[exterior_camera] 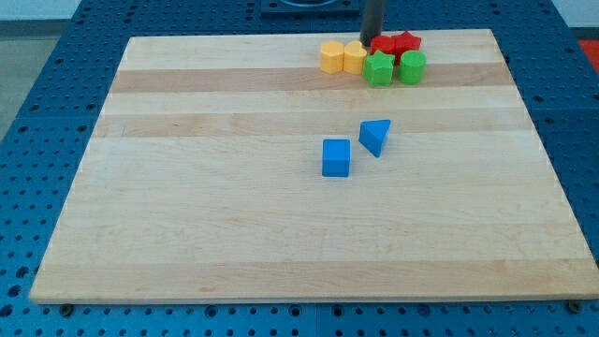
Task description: Separate the yellow heart from the yellow hexagon
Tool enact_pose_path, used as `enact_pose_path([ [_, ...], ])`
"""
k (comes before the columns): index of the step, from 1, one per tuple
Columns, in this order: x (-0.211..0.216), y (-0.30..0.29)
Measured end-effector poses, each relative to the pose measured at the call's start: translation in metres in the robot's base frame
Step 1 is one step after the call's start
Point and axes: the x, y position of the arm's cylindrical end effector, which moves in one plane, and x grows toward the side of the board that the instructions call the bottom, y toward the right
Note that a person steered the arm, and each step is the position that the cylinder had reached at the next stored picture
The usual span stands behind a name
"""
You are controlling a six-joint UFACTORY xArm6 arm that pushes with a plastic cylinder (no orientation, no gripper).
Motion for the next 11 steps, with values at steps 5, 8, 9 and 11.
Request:
enact_pose_path([
  [5,0.125,-0.071],
  [8,0.073,-0.052],
  [9,0.077,-0.025],
  [11,0.153,-0.02],
])
